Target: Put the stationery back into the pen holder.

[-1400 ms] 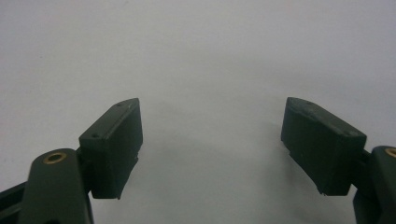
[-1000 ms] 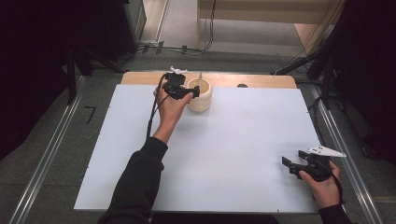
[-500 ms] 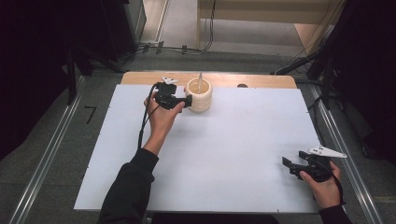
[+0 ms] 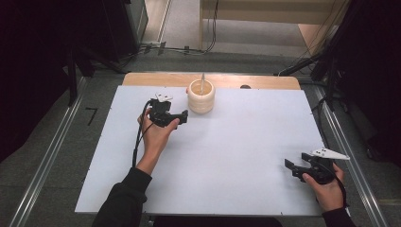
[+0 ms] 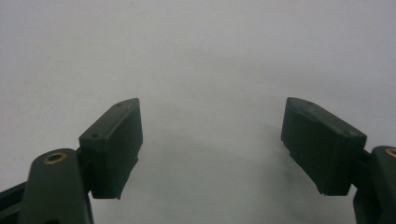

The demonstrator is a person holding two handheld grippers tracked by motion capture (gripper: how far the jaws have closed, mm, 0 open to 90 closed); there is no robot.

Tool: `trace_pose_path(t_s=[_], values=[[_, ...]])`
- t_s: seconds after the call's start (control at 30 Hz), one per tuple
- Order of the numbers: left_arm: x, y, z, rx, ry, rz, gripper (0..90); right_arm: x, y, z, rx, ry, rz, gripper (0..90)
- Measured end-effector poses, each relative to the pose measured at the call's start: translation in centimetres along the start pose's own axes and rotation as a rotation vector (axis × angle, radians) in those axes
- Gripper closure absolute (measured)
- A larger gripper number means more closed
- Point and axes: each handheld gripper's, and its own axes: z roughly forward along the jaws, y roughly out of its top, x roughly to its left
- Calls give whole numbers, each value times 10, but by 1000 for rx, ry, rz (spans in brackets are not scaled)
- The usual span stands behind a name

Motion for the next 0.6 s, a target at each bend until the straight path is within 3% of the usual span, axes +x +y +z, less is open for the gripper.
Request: trace_pose_path(t_s=[0.6], values=[[12,-61,-27,22,32,-40,129,2,0,-1,0,-5,-6,193]])
